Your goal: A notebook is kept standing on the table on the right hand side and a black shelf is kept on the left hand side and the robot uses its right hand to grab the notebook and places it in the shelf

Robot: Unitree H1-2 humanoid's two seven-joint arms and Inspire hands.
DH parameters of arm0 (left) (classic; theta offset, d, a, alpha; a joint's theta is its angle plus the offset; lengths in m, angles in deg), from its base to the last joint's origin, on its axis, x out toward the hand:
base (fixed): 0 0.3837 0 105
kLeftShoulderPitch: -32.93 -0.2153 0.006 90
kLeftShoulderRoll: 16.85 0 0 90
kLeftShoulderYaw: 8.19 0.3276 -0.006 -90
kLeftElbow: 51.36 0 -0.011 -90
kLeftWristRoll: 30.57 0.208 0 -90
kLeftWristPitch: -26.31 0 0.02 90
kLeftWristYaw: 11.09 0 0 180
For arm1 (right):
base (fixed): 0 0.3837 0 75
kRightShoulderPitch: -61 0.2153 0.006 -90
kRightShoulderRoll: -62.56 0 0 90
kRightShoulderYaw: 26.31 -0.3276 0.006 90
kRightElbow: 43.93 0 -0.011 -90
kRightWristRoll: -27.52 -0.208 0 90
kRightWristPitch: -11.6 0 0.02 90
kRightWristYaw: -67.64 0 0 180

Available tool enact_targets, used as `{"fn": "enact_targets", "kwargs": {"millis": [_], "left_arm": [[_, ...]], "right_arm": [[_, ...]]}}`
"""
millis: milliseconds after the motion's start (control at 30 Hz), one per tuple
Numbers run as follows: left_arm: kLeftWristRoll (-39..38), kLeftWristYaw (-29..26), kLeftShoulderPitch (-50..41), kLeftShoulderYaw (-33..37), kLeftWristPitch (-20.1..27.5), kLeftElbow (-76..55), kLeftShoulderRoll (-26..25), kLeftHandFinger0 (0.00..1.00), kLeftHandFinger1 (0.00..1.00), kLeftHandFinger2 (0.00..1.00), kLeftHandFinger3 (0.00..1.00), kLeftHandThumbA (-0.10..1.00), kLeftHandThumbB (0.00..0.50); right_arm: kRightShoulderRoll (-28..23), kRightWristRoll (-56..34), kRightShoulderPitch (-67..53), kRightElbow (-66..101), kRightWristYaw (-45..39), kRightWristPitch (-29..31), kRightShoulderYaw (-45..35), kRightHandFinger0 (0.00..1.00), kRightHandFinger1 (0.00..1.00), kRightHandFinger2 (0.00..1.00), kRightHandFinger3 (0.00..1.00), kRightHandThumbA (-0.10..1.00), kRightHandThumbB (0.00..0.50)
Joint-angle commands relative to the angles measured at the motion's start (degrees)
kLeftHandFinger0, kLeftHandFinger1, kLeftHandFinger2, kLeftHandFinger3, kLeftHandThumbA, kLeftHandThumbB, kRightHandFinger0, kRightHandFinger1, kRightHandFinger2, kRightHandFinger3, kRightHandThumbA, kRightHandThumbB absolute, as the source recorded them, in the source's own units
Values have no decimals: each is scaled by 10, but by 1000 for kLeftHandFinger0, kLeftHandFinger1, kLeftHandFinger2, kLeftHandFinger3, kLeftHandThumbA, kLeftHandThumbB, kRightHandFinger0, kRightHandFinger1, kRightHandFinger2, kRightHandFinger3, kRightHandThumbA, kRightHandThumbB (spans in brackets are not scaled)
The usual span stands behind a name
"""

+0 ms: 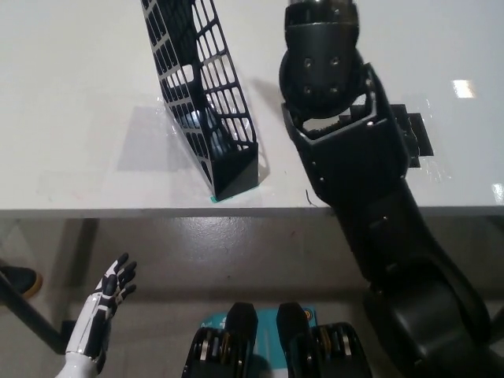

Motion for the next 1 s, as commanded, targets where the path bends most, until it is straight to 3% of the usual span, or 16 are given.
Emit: {"fn": "enact_targets", "kwargs": {"millis": [0,133,300,700,900,967], "left_arm": [[-14,17,10,1,6,-12,-13,1000,1000,1000,1000,1000,124],[-3,14,9,4,-1,-15,-11,1000,1000,1000,1000,1000,160],[-1,16,9,6,-4,-20,-10,1000,1000,1000,1000,1000,145],[3,17,12,11,-17,-30,-12,1000,1000,1000,1000,1000,195],[1,17,16,10,-19,-28,-11,1000,1000,1000,1000,1000,172],[4,16,17,11,-16,-26,-12,1000,1000,1000,1000,1000,164]], "right_arm": [[14,-2,29,-36,18,16,-15,0,179,623,710,-100,132],[21,-19,28,-94,15,46,-24,0,195,677,796,-100,131],[30,-32,28,-153,14,77,-30,0,216,703,816,-100,124],[47,-53,32,-175,15,83,-43,0,229,694,801,-100,120],[49,-48,40,-222,24,97,-44,0,233,698,823,-100,120],[51,-48,45,-244,32,96,-44,0,221,690,784,-100,121]]}}
